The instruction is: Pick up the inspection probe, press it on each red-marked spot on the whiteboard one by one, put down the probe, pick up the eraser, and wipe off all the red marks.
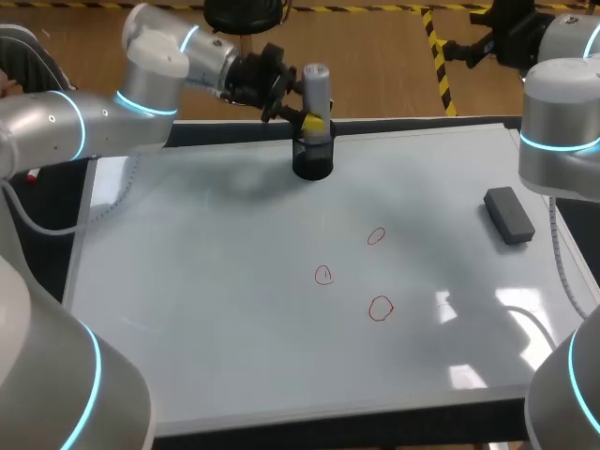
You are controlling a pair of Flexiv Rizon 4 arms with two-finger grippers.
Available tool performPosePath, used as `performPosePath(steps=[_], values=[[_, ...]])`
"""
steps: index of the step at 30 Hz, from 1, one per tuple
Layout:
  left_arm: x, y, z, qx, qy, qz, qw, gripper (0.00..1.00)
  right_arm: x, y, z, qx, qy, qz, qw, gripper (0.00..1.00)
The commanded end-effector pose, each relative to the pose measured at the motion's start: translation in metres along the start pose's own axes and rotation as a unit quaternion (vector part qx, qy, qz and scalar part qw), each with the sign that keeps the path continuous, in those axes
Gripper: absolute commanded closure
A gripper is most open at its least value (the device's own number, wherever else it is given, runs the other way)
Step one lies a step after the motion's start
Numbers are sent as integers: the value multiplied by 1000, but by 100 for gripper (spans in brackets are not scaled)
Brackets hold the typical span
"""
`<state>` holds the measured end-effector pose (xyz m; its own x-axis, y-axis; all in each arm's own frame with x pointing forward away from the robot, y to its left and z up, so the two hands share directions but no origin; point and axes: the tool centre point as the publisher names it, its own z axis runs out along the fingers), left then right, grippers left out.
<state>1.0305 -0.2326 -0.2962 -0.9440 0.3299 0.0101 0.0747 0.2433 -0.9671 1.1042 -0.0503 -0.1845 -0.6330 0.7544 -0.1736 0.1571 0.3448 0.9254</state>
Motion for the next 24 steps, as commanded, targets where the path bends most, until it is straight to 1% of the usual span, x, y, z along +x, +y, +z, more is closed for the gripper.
performPosePath(steps=[1,14,24], values=[[4,-12,-3,-2,-5,5,1000,100,0,0,0,0,0,0,1000,0],[0,-34,-8,-2,-5,22,1000,100,0,0,0,0,0,0,1000,0],[-6,-54,-19,3,-13,38,999,100,0,0,0,0,0,0,1000,0]])
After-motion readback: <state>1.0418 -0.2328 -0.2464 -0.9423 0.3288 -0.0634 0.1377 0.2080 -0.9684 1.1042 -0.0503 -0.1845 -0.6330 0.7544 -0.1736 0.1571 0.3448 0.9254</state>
